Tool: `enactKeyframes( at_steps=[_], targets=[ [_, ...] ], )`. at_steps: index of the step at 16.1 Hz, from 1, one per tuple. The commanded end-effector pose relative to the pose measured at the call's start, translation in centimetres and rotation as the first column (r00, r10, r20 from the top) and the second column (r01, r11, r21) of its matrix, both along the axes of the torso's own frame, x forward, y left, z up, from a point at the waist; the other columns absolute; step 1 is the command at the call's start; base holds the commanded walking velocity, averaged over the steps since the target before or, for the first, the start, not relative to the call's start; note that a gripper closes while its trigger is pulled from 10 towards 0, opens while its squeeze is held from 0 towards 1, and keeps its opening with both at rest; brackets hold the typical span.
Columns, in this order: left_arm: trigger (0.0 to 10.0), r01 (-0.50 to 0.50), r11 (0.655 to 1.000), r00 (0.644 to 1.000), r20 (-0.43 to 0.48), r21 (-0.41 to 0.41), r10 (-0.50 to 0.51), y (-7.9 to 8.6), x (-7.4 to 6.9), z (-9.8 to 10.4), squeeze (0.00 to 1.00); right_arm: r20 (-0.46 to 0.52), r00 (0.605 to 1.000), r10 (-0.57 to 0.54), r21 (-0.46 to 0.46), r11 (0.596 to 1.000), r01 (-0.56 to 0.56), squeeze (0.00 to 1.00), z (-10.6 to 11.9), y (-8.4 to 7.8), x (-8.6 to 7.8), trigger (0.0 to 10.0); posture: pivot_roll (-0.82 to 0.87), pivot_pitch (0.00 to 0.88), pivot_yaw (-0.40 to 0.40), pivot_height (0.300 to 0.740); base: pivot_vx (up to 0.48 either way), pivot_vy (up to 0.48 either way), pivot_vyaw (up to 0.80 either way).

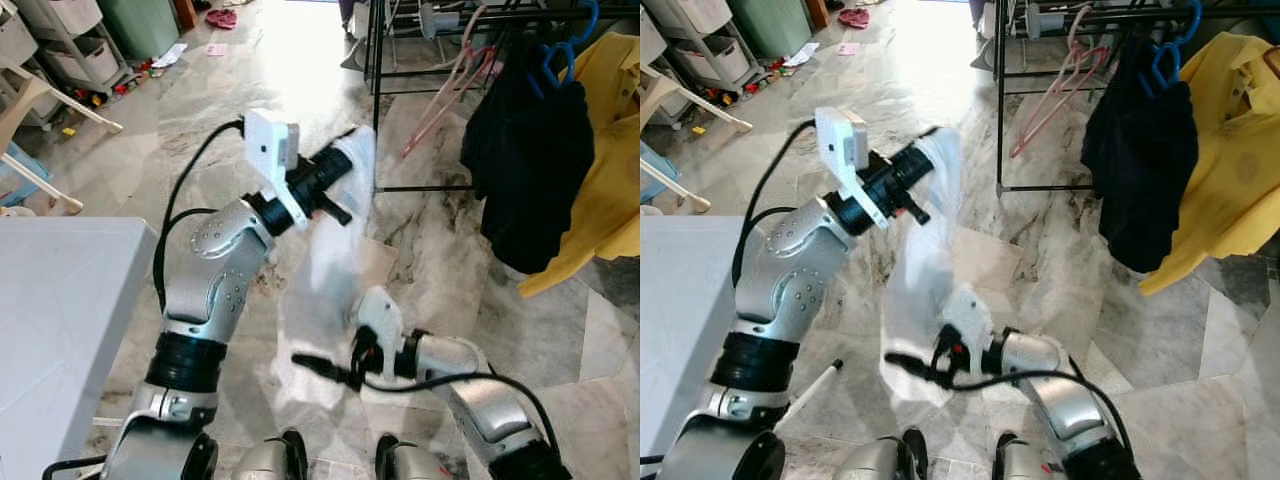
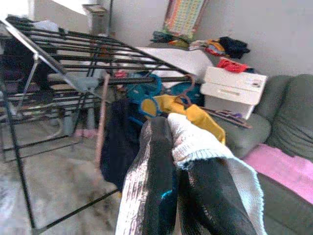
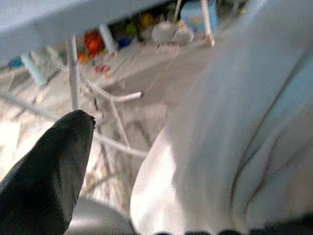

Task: Hang hanger

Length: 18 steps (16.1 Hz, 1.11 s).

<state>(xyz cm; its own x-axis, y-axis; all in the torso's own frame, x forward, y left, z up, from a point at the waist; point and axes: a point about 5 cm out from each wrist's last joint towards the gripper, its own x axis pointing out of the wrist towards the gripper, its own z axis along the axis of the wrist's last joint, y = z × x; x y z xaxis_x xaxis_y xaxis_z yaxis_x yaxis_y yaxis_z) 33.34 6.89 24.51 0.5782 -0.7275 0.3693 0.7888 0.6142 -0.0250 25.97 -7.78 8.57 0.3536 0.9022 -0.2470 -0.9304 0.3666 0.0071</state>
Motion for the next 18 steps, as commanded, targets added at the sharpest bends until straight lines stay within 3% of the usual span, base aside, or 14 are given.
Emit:
enactKeyframes(
  at_steps=[1,3,5,7,13,15,18],
  targets=[
    [10.0,-0.036,0.999,0.998,0.048,-0.006,0.036,0.5,0.2,1.0,0.0,-0.024,0.999,0.038,-0.046,0.998,-0.039,0.0,-0.8,0.3,-0.7,10.0,-0.04,0.198,0.115,0.74,0.0,0.0,0.0],
    [10.0,-0.074,0.997,0.996,0.048,0.039,0.072,0.7,0.6,0.6,0.0,-0.022,1.0,-0.012,-0.164,0.986,0.008,0.0,-2.2,-0.8,-0.5,10.0,-0.04,0.199,0.116,0.74,0.0,0.0,0.0],
    [10.0,-0.095,0.991,0.994,0.062,0.094,0.089,0.7,0.7,0.1,0.0,0.048,0.99,-0.131,-0.272,0.952,0.139,0.0,-3.2,-2.5,0.7,10.0,-0.04,0.2,0.114,0.74,0.0,0.0,0.0],
    [10.0,-0.138,0.979,0.989,0.071,0.148,0.128,1.0,1.0,-0.5,0.0,0.084,0.973,-0.216,-0.316,0.92,0.232,0.0,-3.5,-3.7,1.3,10.0,-0.04,0.201,0.114,0.74,0.0,0.0,0.0],
    [10.0,-0.2,0.955,0.979,0.085,0.22,0.185,1.7,1.8,-1.0,0.0,0.074,0.966,-0.248,-0.383,0.887,0.257,0.0,-5.3,-4.6,0.2,10.0,-0.04,0.204,0.118,0.74,0.0,0.0,0.0],
    [10.0,-0.236,0.938,0.971,0.106,0.253,0.215,2.2,2.1,-1.2,0.0,0.068,0.954,-0.292,-0.419,0.859,0.293,0.0,-6.0,-5.7,-0.1,10.0,-0.04,0.203,0.118,0.74,0.0,0.0,0.0],
    [10.0,-0.253,0.925,0.967,0.117,0.284,0.228,2.4,2.3,-1.6,0.0,0.095,0.941,-0.324,-0.408,0.85,0.333,0.0,-6.0,-6.5,-0.3,10.0,-0.04,0.203,0.118,0.74,0.0,0.0,0.0]
  ],
)
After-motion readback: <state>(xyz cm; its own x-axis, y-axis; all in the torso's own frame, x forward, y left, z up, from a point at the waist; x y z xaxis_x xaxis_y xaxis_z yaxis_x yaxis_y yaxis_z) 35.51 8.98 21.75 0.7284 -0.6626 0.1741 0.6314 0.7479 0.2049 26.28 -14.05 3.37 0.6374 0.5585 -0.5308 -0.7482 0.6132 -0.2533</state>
